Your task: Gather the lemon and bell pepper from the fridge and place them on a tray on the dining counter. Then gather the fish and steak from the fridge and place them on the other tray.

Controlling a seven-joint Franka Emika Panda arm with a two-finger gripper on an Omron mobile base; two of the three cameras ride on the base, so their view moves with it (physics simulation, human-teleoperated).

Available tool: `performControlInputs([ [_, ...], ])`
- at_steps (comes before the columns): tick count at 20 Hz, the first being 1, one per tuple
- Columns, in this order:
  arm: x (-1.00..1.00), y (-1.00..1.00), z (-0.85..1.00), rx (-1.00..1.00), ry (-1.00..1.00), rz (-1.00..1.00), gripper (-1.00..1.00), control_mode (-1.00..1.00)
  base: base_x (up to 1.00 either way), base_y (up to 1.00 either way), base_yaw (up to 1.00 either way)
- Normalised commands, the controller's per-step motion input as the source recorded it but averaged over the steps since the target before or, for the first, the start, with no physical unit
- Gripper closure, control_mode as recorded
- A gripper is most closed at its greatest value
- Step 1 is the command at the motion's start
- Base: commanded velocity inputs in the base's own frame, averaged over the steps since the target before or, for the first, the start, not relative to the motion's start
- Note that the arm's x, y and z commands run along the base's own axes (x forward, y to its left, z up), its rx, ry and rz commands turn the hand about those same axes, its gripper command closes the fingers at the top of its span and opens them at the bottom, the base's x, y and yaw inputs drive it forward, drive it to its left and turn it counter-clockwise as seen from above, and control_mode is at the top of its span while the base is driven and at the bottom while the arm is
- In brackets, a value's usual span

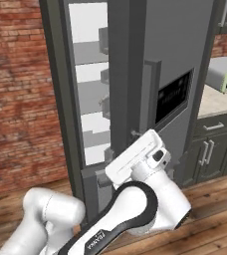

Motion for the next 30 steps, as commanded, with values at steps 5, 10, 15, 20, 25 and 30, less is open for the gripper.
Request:
performControlInputs([
  [5,-0.32,1.00,0.48,-0.28,-0.28,-0.09,-1.00,-1.00,0.00,0.00,0.00],
  [10,-0.10,1.00,0.38,-0.31,-0.22,-0.14,-1.00,-1.00,0.00,0.00,0.00],
  [15,0.18,0.93,0.16,-0.37,0.00,-0.22,-1.00,-1.00,0.00,0.00,0.00],
  [20,0.37,0.64,0.05,-0.34,0.04,-0.35,-1.00,-1.00,0.00,0.00,0.00],
  [25,0.35,0.49,0.01,-0.33,0.05,-0.41,-1.00,-1.00,0.00,0.00,0.00],
  [30,0.34,0.24,0.00,-0.29,0.13,-0.48,-1.00,-1.00,0.00,0.00,0.00],
])
